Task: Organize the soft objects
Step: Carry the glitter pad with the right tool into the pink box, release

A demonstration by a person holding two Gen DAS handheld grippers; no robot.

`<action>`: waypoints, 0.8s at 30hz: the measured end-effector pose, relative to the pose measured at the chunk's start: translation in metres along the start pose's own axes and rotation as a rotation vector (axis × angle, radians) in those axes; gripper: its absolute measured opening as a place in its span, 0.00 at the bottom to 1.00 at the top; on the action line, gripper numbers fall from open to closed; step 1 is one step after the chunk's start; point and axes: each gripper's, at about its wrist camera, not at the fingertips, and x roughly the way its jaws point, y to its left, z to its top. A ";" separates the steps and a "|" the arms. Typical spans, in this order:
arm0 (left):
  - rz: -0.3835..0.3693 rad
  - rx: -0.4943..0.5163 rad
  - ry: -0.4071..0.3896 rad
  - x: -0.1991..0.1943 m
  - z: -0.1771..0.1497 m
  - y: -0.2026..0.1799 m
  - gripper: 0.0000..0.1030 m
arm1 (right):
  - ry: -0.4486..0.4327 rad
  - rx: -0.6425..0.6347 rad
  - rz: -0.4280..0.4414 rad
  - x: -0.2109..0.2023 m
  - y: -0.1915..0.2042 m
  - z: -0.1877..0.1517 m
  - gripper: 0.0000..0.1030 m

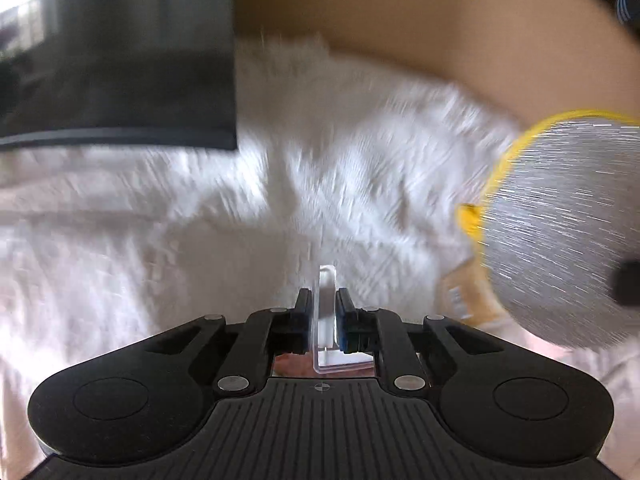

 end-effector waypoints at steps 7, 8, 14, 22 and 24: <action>-0.043 0.048 -0.137 -0.082 -0.001 -0.027 0.14 | -0.096 -0.075 0.025 -0.050 0.009 0.009 0.14; -0.052 0.052 -0.154 -0.088 -0.003 -0.034 0.14 | -0.114 -0.086 0.022 -0.058 0.008 0.008 0.14; -0.128 0.086 -0.156 -0.084 -0.006 -0.089 0.15 | -0.192 -0.086 -0.037 -0.100 -0.020 -0.010 0.14; -0.241 0.155 -0.096 -0.035 -0.003 -0.171 0.15 | -0.206 0.038 -0.174 -0.138 -0.096 -0.058 0.14; -0.259 0.158 -0.080 -0.028 -0.003 -0.189 0.14 | -0.216 0.081 -0.217 -0.143 -0.115 -0.068 0.14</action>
